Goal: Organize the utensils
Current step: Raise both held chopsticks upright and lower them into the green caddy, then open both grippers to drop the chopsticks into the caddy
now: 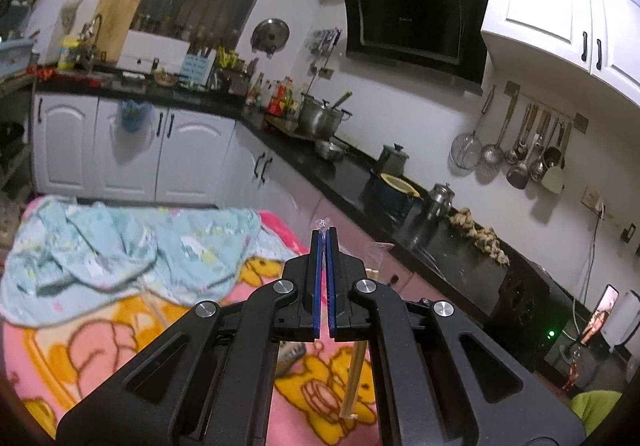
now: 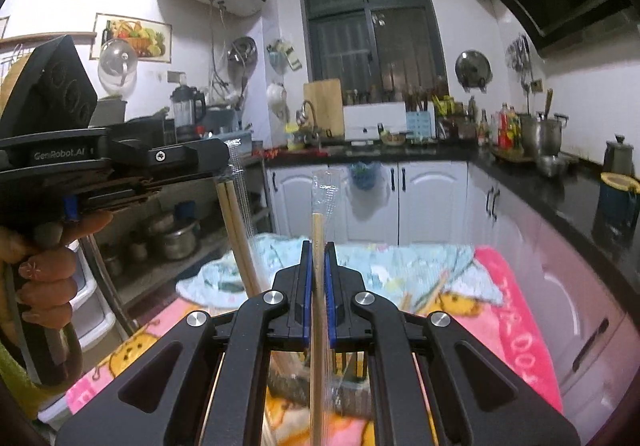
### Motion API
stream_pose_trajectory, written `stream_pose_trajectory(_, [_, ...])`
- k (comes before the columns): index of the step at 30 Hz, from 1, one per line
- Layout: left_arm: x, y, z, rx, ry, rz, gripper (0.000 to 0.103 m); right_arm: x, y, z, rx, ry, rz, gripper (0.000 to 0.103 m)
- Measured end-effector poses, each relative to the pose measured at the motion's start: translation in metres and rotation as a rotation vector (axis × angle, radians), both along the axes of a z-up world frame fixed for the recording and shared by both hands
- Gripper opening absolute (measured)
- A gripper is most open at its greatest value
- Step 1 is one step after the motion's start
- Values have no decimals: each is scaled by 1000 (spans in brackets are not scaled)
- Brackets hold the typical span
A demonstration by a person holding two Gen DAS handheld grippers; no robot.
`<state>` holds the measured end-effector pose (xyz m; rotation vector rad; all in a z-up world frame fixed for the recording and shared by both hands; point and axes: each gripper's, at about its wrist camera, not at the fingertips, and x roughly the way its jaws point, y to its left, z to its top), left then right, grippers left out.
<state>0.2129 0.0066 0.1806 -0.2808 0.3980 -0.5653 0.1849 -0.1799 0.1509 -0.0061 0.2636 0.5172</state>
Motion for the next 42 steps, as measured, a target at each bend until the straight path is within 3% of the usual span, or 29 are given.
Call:
stream_pose_trajectory(11, [12,16,34,10,-71,50,0,22,12,34,51,-140,28,6])
stream_pose_trajectory(21, [26,32,25,4,-55,89,0,49,24,40,83,-190,19,6])
stream_pose_trajectory(31, [41,44,-1,-16,-1,109,0,74,28,23,112,-185,-28,6])
stream_pose_trajectory(42, [58,51,-41,-42,83,121,0,91,29,-25,99,-134,-56,6])
